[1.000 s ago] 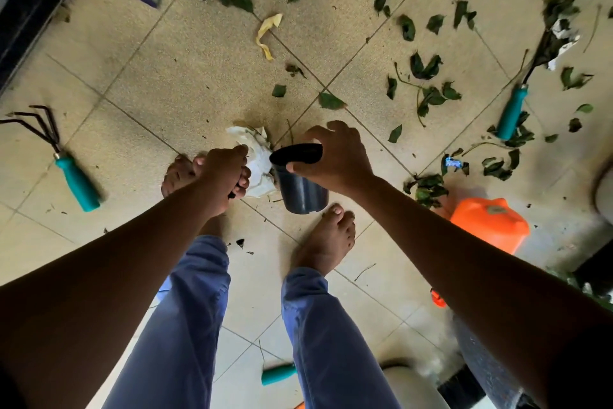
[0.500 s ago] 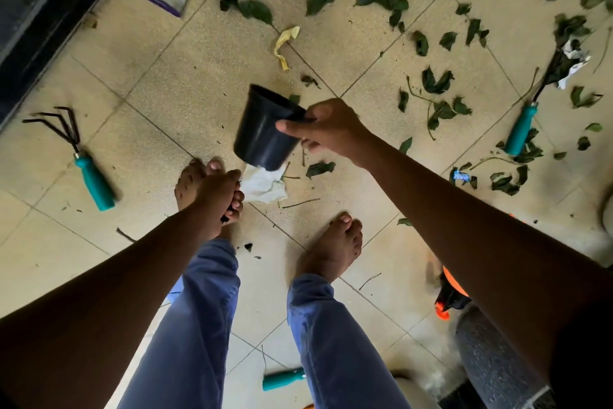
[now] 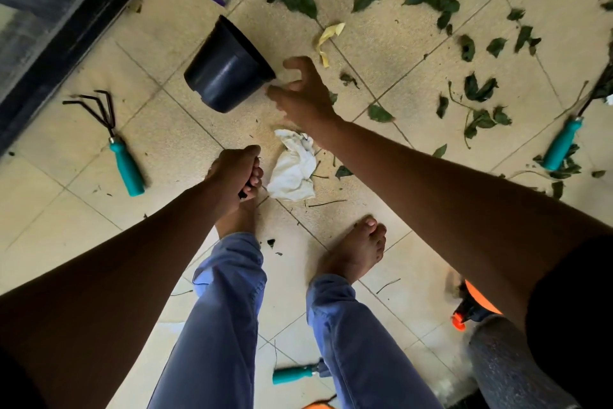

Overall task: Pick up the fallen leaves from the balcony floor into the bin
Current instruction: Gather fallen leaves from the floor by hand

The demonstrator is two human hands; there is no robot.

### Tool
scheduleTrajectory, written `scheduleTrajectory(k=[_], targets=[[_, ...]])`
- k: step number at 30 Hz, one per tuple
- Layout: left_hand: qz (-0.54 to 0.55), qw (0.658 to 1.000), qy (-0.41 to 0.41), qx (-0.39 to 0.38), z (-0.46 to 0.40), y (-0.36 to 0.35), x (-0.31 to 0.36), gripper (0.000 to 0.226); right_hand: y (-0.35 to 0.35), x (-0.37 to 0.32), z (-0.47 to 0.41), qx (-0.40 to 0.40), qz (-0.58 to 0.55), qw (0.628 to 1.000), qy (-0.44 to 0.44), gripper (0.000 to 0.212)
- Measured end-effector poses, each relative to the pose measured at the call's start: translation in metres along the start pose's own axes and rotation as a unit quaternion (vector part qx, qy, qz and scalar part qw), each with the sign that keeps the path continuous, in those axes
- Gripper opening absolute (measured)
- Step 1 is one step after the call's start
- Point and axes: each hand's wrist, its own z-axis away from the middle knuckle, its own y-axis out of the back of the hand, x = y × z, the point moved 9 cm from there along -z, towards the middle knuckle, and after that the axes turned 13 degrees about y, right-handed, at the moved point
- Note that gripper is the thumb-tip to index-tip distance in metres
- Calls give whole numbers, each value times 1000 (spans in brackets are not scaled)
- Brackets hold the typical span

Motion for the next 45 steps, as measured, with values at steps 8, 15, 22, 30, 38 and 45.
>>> scheduleTrajectory(k=[8,15,22,30,38,45], targets=[[-14,1000,-5,6,-6,3,-5,39,-24,63,66,-229,457,847,146,67],[-24,1000,-7,-11,-10,6,-8,38,-15,19,36,-48,396,903,160,10],[-20,998,16,-52,-6,0,-8,42,1,-3,-8,97,149,978,109,8],[-7,996,56,-70,-10,-16,-17,41,64,17,29,159,262,933,190,27],[-67,996,47,-46,-8,-30,-23,41,71,118,113,-125,524,828,154,47],[-78,995,51,-42,-10,-32,-24,41,72,130,105,-113,478,863,122,26]])
